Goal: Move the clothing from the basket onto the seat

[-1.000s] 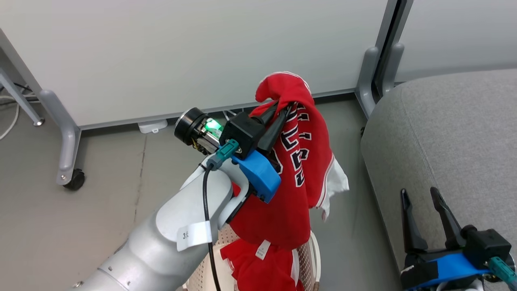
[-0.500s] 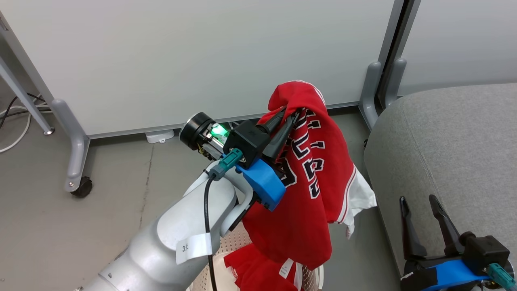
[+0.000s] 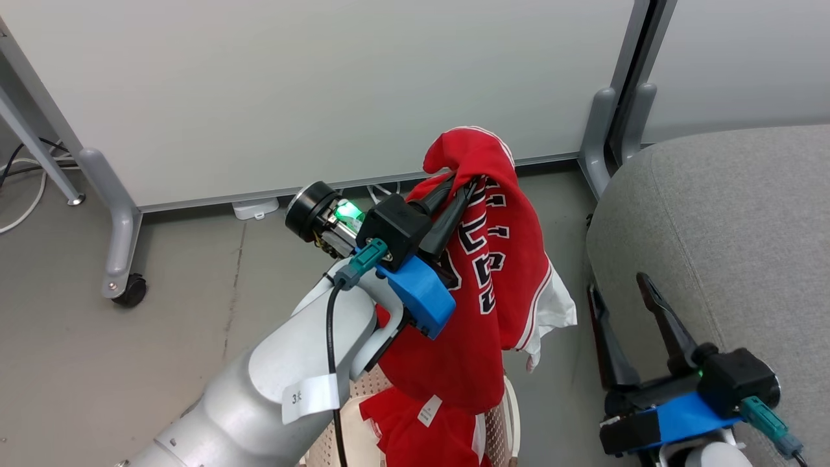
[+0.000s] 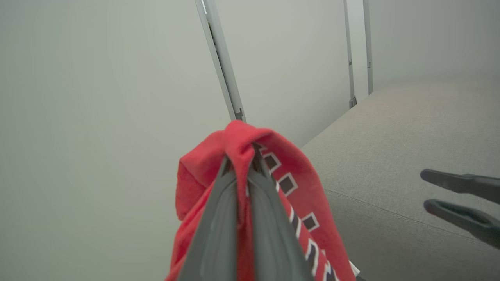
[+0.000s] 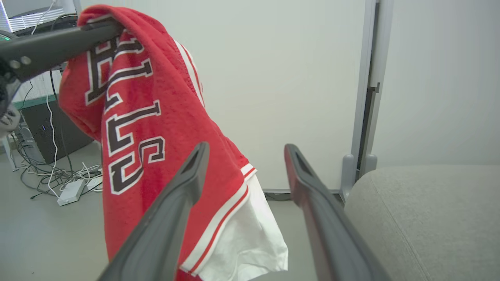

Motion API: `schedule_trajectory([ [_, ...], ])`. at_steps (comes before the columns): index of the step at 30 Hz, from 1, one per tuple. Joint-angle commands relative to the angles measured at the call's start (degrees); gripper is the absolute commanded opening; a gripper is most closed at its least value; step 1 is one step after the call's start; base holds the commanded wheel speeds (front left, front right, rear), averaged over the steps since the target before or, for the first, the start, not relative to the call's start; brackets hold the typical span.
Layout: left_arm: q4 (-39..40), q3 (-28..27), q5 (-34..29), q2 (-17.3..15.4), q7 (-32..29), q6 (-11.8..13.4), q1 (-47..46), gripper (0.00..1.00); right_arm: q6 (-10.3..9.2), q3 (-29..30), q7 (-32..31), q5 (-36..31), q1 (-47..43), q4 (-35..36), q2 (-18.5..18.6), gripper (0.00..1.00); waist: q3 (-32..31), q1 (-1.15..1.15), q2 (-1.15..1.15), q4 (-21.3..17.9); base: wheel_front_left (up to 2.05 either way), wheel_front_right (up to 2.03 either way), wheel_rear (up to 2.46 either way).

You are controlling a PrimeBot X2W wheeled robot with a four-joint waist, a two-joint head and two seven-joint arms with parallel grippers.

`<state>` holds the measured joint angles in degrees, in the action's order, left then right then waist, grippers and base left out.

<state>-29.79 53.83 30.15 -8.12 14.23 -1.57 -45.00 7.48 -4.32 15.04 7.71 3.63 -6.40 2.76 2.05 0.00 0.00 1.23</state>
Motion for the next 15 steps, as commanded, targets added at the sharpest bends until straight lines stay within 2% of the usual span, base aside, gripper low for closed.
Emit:
schedule_trajectory([
  [1,0.05,-0.1,-0.12,-0.06,0.15,0.19,-0.66,0.0,0.03,-0.73,0.22,-0.44,0.99,0.48,0.22,1.0,0.23,0.0,0.0,0.04,0.0,0.0,0.0],
  [15,-0.56,1.16,-0.45,1.42,0.3,-0.16,-2.96,0.0,0.03,-9.78,0.22,-0.84,9.62,0.27,0.22,1.0,2.58,0.0,0.0,1.32,0.0,0.0,0.0],
])
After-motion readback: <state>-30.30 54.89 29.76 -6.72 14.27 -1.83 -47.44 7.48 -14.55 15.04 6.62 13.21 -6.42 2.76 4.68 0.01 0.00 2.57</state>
